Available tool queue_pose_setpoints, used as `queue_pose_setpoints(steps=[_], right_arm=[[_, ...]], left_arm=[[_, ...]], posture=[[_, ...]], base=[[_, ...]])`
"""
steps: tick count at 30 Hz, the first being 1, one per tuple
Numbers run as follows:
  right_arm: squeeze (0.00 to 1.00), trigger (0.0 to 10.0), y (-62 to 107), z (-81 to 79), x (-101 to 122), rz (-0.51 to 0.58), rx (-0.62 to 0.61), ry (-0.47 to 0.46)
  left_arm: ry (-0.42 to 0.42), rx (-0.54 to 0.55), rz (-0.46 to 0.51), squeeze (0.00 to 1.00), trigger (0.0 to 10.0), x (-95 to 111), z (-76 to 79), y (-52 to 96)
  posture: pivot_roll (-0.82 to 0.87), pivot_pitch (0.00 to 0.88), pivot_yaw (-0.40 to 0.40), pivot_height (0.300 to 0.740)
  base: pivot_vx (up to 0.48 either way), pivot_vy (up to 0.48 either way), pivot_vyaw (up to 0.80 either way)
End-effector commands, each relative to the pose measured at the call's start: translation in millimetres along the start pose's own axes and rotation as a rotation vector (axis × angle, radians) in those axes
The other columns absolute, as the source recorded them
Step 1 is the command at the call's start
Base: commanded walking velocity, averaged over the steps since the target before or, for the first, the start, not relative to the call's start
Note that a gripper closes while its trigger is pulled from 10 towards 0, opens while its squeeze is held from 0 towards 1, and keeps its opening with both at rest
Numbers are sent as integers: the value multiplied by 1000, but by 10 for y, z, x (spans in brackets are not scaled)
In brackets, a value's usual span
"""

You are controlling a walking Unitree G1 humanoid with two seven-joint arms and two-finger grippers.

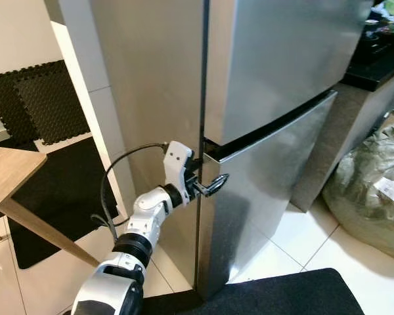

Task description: Restocking fridge

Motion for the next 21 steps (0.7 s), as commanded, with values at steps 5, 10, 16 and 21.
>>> queue_pose_setpoints(steps=[5, 10, 16, 21], right_arm=[[0, 10000, 0, 3, 20, 11, -7, -13], [0, 10000, -4, -11, 65, 21, -3, -14], [0, 10000, -4, -21, 70, 22, -1, -13], [0, 10000, -5, -40, 50, 18, 3, -14]], left_arm=[[12, -222, 36, 0, 10000, 24, 553, -214], [-31, -225, 22, 0, 10000, -43, 702, -236], [-41, -254, -3, 0, 10000, -114, 809, -224], [-21, -217, -37, 0, 10000, -174, 818, -230]], posture=[[-172, 0, 44, 740], [-167, 0, 46, 740], [-165, 0, 49, 740], [-165, 0, 52, 740]], base=[[0, 0, 0], [0, -177, 0], [0, -429, 0], [0, -166, 0]])
Point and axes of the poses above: a point about 5 cm out from each wrist's last joint towards the gripper, its own y axis pointing back from the gripper into the wrist, its own x axis along the axis of the wrist's last joint, z = x × y, the point moved 4 cm from there along -y, pointing out of the wrist towards the gripper, and after that the axes turned 13 degrees about -y, right-handed, at the moved point
